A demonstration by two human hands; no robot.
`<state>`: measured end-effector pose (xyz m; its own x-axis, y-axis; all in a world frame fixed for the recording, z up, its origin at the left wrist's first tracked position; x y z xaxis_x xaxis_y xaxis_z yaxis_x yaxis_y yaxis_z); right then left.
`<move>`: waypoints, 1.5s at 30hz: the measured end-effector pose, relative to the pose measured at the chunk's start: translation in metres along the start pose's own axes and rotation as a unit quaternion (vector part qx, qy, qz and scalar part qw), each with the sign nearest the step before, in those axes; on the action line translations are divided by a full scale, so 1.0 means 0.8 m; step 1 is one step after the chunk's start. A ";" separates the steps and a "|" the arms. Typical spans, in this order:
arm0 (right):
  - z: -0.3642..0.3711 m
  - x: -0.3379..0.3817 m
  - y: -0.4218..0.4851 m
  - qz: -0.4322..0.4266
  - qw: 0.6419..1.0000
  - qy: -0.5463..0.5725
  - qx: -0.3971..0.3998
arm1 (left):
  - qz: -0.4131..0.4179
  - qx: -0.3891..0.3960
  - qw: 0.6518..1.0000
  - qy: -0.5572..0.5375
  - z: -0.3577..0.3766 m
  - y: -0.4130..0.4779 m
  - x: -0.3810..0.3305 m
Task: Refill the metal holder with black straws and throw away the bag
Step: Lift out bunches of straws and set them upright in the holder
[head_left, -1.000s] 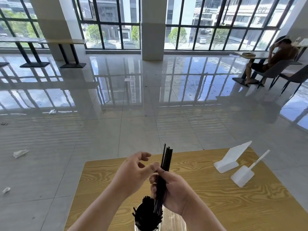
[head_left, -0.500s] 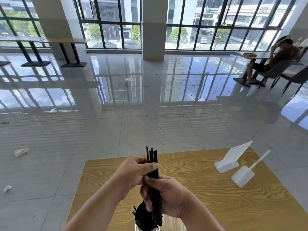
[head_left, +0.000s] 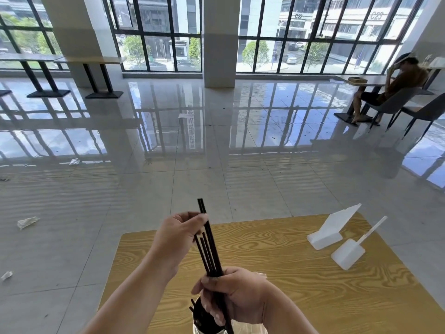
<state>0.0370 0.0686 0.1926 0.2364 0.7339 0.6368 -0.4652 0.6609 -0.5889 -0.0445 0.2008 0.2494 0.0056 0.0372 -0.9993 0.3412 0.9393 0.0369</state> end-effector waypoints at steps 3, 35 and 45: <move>-0.030 -0.021 0.002 0.034 0.993 0.049 -0.097 | 0.098 -0.122 0.988 0.005 -0.033 0.005 -0.025; -0.007 0.072 -0.020 -0.199 0.888 0.409 -0.069 | 0.454 0.059 0.825 0.331 0.070 -0.093 -0.075; -0.031 0.049 -0.014 -0.133 0.949 -0.086 -0.272 | 0.112 0.097 0.971 0.189 0.036 -0.039 -0.013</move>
<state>0.0731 0.0940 0.2119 0.1184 0.5237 0.8436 0.1118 0.8372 -0.5354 -0.0280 0.1613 0.2581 -0.2335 0.3900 -0.8907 0.5416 0.8129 0.2139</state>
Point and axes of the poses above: each hand's wrist, its own y-axis towards the middle knuckle, its own z-axis out of the palm, x = y × z, the point moved 8 cm from there along y, towards the middle knuckle, and after that the axes turned 15 degrees about z, right-handed, at the moved point
